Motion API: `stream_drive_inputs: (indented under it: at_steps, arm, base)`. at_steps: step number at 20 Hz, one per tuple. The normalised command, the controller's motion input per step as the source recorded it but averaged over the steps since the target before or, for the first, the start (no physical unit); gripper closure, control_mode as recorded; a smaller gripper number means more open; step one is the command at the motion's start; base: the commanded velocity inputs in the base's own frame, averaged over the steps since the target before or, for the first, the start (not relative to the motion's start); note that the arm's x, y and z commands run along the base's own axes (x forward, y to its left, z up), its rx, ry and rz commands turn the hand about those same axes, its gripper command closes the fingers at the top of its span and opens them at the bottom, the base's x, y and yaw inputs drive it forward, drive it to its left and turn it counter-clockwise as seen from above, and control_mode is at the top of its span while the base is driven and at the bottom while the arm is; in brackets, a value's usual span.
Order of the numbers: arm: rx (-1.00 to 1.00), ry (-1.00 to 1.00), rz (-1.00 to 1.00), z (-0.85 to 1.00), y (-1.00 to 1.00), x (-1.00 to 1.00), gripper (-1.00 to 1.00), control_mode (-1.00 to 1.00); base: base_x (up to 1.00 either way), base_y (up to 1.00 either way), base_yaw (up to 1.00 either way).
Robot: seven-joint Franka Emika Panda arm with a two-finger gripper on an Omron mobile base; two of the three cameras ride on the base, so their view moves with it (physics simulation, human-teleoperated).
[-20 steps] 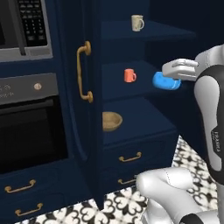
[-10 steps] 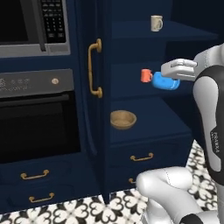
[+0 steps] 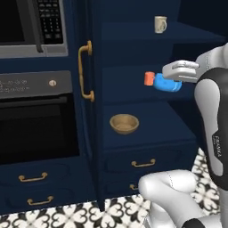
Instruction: Gather all objects into one cabinet and sort the glasses and bowls to opposite sides.
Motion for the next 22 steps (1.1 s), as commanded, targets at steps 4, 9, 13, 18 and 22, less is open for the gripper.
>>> stream_drive_inputs:
  at_steps: [4, 9, 13, 18, 22]
  arm:
    - [0.00, 0.00, 0.00, 0.00, 0.00, 0.00, 1.00, 1.00]
    - [0.00, 0.00, 0.00, 0.00, 0.00, 0.00, 1.00, 1.00]
    - [0.00, 0.00, 0.00, 0.00, 0.00, 0.00, 1.00, 1.00]
    - [0.00, 0.00, 0.00, 0.00, 0.00, 0.00, 1.00, 1.00]
    - [0.00, 0.00, 0.00, 0.00, 0.00, 0.00, 1.00, 1.00]
  base:
    - [0.42, -0.37, 0.00]
    - [0.50, -0.08, 0.02]
    - [0.54, -0.21, 0.00]
    - [0.03, -0.15, 0.03]
    - [0.07, -0.33, 0.01]
